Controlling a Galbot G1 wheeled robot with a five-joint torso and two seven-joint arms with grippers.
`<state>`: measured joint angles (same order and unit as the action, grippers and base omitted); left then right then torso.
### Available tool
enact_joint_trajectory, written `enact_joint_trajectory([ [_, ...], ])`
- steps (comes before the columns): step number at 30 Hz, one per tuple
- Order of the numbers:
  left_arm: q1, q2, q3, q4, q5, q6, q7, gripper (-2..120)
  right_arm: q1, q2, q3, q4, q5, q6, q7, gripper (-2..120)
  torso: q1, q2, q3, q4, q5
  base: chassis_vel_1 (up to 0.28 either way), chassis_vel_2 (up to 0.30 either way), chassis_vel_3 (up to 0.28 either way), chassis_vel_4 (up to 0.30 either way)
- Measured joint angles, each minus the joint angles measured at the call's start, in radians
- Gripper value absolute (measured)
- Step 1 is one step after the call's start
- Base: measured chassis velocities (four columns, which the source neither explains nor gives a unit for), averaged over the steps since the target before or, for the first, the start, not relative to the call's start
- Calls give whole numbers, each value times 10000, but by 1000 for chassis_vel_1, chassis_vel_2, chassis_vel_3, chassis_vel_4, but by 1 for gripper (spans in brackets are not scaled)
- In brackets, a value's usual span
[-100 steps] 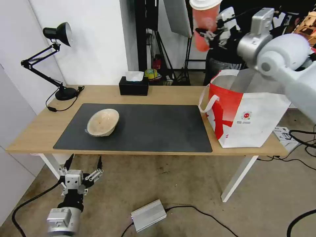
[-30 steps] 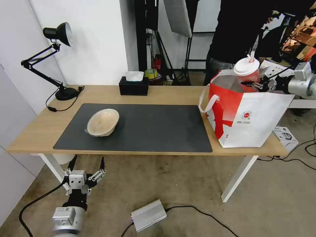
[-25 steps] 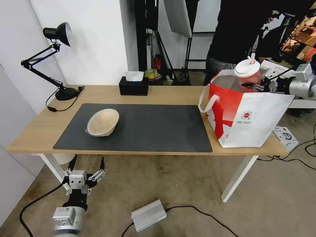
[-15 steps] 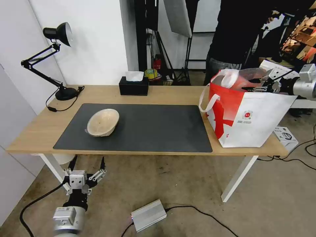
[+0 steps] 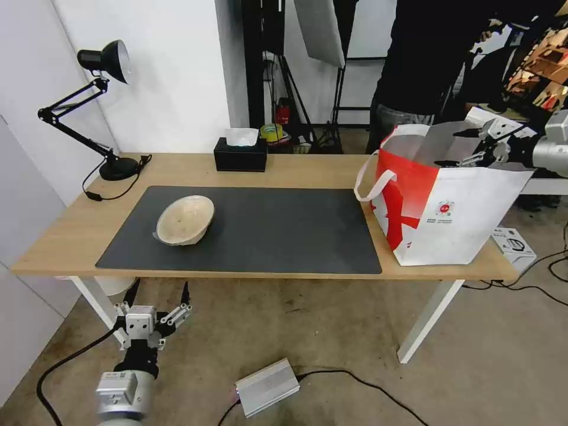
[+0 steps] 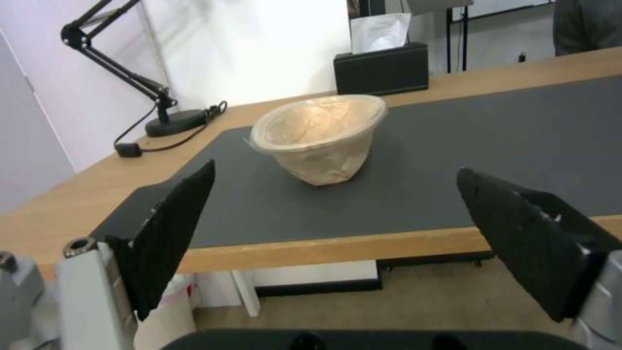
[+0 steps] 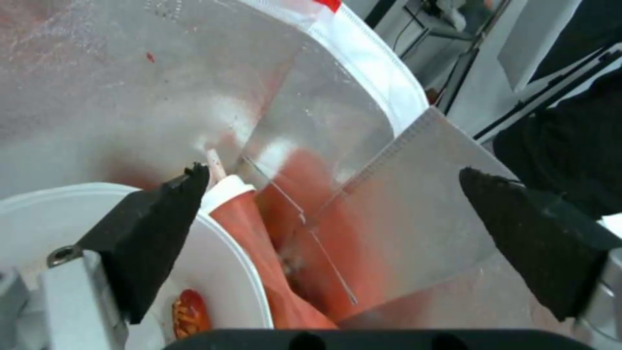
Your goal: Pick up the trash from the table and place it into the takeout bag.
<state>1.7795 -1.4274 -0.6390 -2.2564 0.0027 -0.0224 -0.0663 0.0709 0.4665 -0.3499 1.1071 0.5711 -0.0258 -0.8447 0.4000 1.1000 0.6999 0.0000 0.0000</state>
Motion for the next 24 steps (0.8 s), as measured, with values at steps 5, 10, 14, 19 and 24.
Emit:
enact_joint_trajectory([
  [5,11,-1,9,-47,11,0,6,100,-61,-127,244,441,458,-32,180,99,0,0,0,-1,0,0,0,0,0],
  [10,16,20,16,-117,28,23,11,100,-53,-255,486,1470,1597,-394,978,98,0,0,0,0,-1,0,0,0,0],
  [14,33,28,20,-157,46,35,15,100,-46,-292,631,2346,2387,-686,1604,97,0,0,0,-1,-2,0,0,0,0],
  [19,53,23,20,-166,80,42,16,100,-68,-274,669,3552,3429,-870,2850,98,0,0,0,0,-2,0,0,0,0],
  [24,98,-19,12,-212,133,43,16,100,-311,-237,729,4961,4433,-947,4766,97,0,0,0,0,-2,0,0,0,0],
])
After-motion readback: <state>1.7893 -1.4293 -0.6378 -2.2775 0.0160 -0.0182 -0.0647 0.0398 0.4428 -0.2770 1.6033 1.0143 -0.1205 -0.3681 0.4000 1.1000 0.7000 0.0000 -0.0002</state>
